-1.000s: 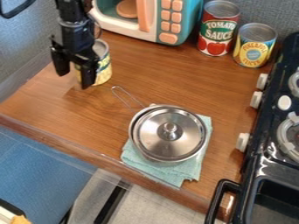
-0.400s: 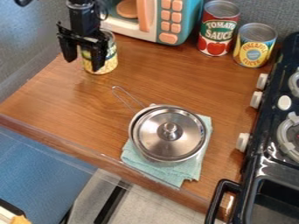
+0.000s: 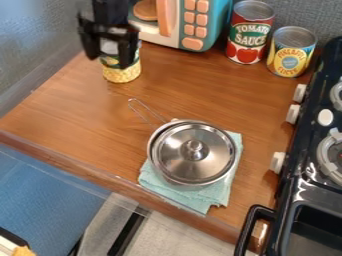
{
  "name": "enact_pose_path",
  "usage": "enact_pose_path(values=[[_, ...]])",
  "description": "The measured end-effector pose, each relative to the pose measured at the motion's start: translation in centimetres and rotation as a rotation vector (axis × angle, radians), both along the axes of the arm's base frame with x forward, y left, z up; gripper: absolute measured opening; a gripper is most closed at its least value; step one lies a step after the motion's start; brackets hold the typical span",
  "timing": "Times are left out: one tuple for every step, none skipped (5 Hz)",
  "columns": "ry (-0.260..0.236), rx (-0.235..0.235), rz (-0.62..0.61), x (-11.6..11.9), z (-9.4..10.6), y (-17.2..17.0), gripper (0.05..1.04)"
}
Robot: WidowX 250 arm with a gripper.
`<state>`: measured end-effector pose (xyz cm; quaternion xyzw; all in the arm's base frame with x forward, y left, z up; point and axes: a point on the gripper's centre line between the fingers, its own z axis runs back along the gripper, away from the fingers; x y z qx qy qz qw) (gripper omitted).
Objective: Move the tin to the left upper corner of the table
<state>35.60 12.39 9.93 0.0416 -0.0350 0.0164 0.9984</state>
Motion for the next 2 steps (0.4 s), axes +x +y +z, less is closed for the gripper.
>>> enact_pose_path(values=[[0.022,-0.029,0.023,-1.05,1.07,-1.0,0.999],[0.062,-0.056,0.041,-1.76,0.74,-1.83,0.999]])
